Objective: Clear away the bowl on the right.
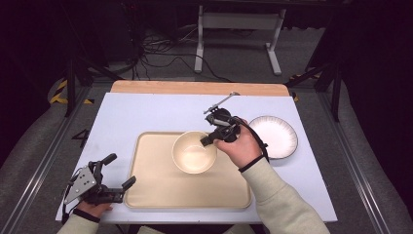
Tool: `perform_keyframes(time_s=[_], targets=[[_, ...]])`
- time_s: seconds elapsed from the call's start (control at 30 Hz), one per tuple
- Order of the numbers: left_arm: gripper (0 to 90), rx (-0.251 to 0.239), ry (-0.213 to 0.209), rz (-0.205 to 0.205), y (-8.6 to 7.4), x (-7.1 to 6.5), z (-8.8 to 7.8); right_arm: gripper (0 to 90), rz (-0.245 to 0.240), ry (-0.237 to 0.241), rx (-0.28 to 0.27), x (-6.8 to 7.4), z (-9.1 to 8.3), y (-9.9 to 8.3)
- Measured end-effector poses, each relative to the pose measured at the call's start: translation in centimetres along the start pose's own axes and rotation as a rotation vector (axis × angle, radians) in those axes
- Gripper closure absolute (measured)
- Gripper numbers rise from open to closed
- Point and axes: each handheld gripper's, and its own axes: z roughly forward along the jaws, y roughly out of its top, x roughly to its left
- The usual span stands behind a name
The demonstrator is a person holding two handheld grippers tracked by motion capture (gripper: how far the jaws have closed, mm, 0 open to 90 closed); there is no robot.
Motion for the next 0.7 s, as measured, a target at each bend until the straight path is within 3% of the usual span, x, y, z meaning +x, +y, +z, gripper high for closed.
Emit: perform_keyframes(time_s=[0.37, 0.7], targets=[[0.2, 0.000, 0.000, 0.000, 0.0, 0.0, 0.0, 81.5, 0.014, 0.006, 0.042, -0.5, 3.1, -0.3], [0.2, -0.001, 0.000, -0.001, 0.0, 0.0, 0.0, 81.4, -0.012, 0.010, 0.052, -0.5, 5.2, -0.4]])
